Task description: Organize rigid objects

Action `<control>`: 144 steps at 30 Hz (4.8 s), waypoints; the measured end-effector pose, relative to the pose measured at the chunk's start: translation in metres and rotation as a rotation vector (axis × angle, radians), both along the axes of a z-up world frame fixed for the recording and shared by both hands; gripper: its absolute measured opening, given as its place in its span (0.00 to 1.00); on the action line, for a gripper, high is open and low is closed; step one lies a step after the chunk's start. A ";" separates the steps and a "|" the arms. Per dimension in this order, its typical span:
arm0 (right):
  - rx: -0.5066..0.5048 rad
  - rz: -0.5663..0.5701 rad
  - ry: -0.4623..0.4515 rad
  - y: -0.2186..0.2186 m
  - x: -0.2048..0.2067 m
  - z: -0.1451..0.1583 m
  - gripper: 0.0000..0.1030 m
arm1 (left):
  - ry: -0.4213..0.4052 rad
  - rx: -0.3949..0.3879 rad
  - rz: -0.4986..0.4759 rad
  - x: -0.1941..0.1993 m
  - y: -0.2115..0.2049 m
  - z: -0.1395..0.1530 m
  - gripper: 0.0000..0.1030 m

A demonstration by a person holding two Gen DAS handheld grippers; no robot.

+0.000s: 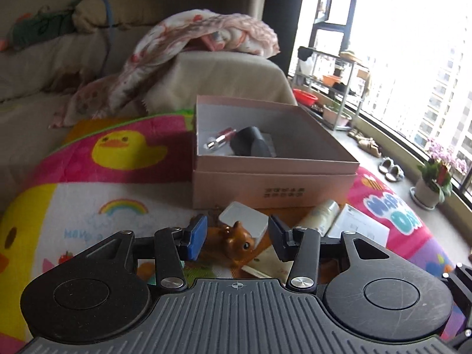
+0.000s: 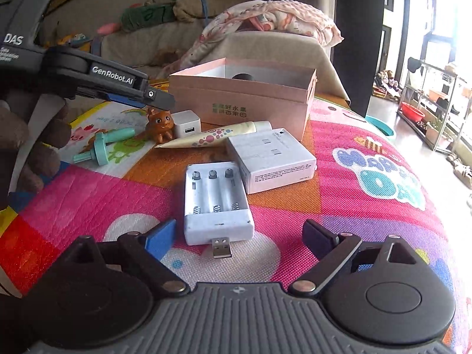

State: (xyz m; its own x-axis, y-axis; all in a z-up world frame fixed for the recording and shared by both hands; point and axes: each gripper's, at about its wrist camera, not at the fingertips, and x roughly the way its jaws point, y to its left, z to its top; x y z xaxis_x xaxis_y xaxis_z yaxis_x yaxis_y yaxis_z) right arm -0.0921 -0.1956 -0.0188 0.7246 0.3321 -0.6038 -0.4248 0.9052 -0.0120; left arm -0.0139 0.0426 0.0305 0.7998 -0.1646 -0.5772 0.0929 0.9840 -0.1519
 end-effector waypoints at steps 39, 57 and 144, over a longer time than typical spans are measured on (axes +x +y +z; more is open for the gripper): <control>0.003 0.020 0.073 -0.002 0.008 0.001 1.00 | 0.042 -0.027 -0.191 -0.049 -0.004 -0.034 0.33; -0.088 0.104 0.023 0.036 0.005 0.016 0.46 | -0.002 0.035 -0.255 -0.063 -0.010 -0.033 0.32; -0.073 0.083 0.091 0.073 0.112 0.020 0.42 | 0.062 -0.211 -0.079 -0.092 0.048 -0.034 0.37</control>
State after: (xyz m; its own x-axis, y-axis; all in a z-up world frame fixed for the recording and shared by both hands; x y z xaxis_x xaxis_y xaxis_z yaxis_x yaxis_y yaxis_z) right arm 0.0200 -0.1229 0.0016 0.6379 0.3413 -0.6904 -0.5004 0.8651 -0.0347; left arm -0.1056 0.0902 -0.0040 0.7435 -0.3475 -0.5713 0.1521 0.9199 -0.3616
